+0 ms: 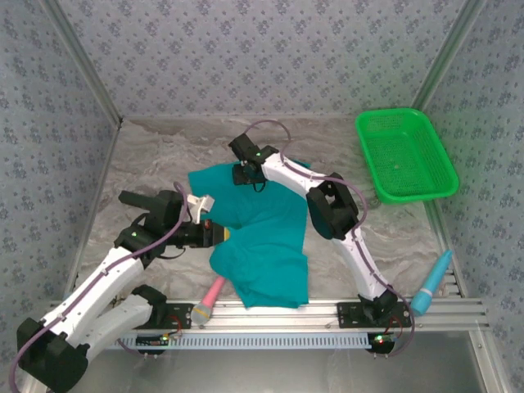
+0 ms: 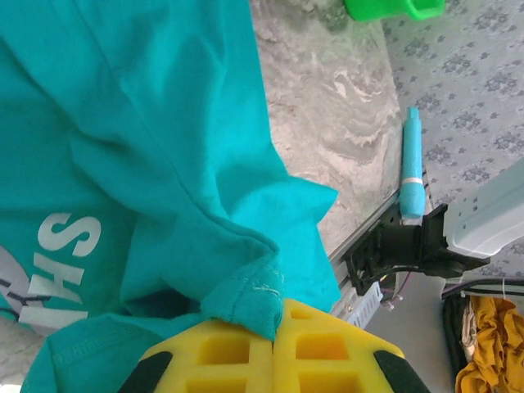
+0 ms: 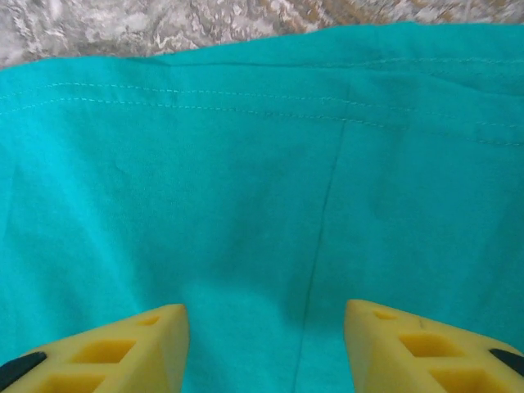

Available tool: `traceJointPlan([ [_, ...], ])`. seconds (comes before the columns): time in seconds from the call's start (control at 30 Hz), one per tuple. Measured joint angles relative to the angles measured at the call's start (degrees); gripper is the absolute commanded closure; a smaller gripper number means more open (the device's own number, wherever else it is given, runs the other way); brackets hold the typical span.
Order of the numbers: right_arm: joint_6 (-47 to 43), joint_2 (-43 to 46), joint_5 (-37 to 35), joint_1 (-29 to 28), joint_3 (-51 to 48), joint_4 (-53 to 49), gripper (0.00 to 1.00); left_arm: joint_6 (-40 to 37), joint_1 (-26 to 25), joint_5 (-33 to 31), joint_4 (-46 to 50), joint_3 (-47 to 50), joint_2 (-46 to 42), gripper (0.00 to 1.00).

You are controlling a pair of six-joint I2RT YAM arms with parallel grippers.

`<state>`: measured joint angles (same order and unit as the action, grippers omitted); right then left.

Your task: Fold the inside-out t-shirt

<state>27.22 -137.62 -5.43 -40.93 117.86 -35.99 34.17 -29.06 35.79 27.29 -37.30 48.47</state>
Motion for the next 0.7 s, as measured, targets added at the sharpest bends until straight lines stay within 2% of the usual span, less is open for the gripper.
traceJointPlan([
  [0.03, 0.5, -0.9, -0.2, 0.0, 0.7, -0.4, 0.60, 0.1, 0.0, 0.0, 0.1, 0.2, 0.2, 1.00],
  [0.13, 1.0, -3.0, -1.3, -0.1, 2.3, -1.8, 0.80, 0.5, 0.0, 0.3, 0.6, 0.6, 0.6, 1.00],
  [0.3, 1.7, -3.6, -4.0, -0.1, 4.3, -3.3, 0.86, 0.9, 0.0, 0.8, 1.6, 0.7, 0.5, 1.00],
  [0.4, 1.9, -3.5, -5.3, -0.1, 4.5, -4.4, 0.90, -0.3, 0.0, -1.2, 5.4, -0.8, 0.3, 1.00],
  [0.43, 1.8, -3.5, -5.6, 0.0, 4.5, -4.9, 0.98, -0.9, 0.0, -2.3, 6.8, -2.1, 0.3, 1.00],
  [0.57, 1.9, -1.6, -6.2, 1.0, 4.5, -6.6, 1.00, -4.9, 0.0, -5.7, 11.8, -10.0, 1.0, 1.00],
  [0.7, 1.9, 3.3, -7.0, 3.6, 4.5, -7.9, 1.00, -9.8, 0.0, -7.8, 16.1, -20.4, 6.0, 1.00],
])
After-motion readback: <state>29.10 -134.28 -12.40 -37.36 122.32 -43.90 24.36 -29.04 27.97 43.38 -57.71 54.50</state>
